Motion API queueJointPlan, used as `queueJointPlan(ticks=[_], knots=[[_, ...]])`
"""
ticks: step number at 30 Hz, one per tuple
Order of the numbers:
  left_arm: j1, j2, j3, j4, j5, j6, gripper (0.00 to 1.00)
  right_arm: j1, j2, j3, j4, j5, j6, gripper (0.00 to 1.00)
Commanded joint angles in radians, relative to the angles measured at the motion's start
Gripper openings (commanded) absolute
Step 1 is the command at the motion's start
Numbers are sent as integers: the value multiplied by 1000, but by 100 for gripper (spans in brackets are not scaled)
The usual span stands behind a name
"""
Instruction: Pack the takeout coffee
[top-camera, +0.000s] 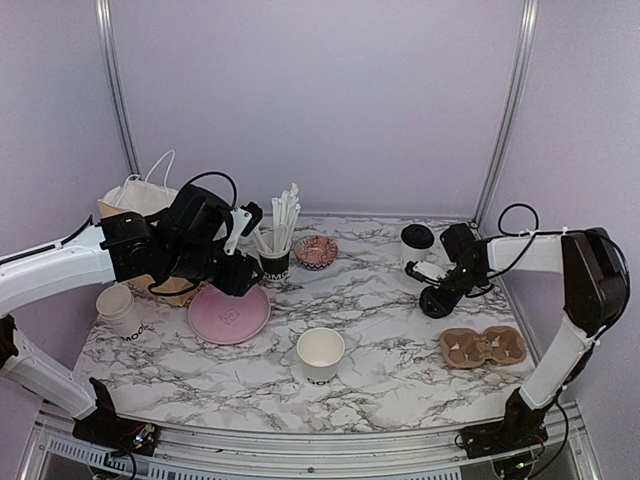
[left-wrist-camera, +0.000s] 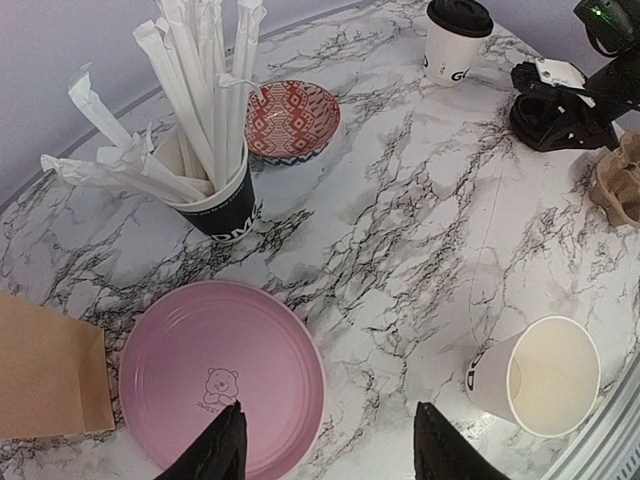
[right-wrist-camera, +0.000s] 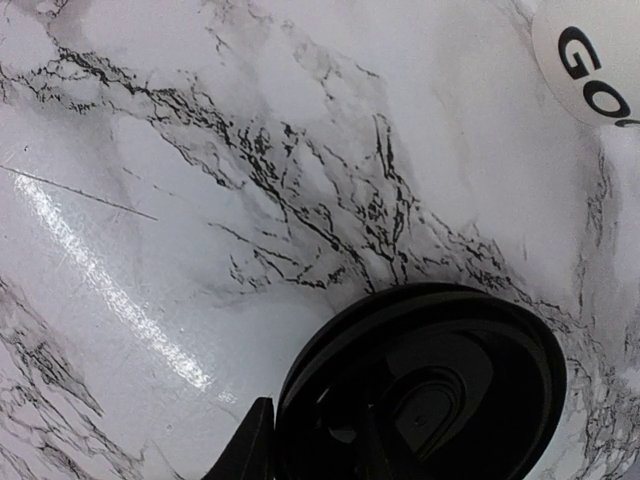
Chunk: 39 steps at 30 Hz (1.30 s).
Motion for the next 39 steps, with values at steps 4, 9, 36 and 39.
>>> queueJointPlan(ticks=[4, 9, 36, 39], knots=[[-8, 14, -8, 19, 5, -4, 57, -5, -27, 32, -13, -13, 17, 24], [-13, 29, -3, 19, 4, -1, 57, -5, -33, 33, -18, -10, 22, 17], [-74, 67, 25, 16, 8, 38, 58, -117, -48, 78, -168, -355, -25, 5], [-80, 71, 30, 15, 6, 38, 58, -117, -88, 68, -154, -302, -35, 5]])
